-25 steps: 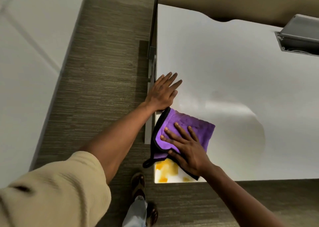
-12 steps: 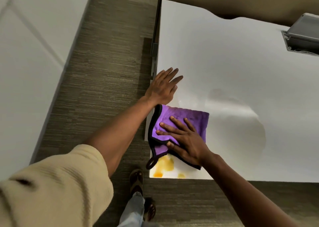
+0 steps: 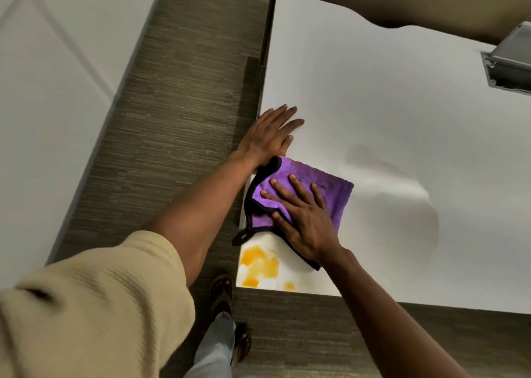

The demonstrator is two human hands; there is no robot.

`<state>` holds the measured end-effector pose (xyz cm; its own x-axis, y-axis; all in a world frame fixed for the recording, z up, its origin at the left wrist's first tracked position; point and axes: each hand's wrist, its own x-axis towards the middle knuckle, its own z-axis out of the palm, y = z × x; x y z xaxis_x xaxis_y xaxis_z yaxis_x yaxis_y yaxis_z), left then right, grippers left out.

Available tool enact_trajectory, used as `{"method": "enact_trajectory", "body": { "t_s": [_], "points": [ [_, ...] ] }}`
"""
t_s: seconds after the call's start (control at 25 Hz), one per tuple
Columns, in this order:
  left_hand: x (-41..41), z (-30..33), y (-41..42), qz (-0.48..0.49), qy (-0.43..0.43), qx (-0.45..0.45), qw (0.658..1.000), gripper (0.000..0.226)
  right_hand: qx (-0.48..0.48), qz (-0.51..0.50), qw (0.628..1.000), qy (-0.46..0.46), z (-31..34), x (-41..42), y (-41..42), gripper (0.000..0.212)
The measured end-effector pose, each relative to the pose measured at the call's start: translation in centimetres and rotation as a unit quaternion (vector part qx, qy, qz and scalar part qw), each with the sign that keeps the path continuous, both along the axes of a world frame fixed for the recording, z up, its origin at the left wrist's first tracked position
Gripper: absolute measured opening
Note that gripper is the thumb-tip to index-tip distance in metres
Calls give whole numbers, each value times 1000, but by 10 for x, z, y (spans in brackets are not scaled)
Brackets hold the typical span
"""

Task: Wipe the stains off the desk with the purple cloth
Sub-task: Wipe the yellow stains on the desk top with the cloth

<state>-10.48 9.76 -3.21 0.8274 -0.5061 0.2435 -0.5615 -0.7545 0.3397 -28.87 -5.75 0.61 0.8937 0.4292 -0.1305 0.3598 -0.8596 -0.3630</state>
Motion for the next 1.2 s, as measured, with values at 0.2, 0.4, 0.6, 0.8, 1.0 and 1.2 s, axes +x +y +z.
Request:
{"method": "enact_trajectory", "body": {
  "t_s": [0.2,0.4,0.6,0.8,1.0,1.2],
  "points": [
    [-5,4,1,1,12,15,1000,50,-8,74,997,-19,-2,-27,-6,55],
    [-6,10,3,3,26,31,999,50,71,-46,995,47,-1,-33,-6,55],
    [-7,15,2,-4,32,21,999,50,-18,-188,982,4,-5,-26,50,76],
    [-8,18,3,-2,48,34,998,50,-42,-249,968,-10,-9,-19,94,76],
    [-9,23,2,2,53,48,997,50,22,-231,972,-39,-12,-17,61,65],
    [-10,24,3,0,55,52,997,50,-30,-222,974,-37,-15,-23,71,92]
  ]
}}
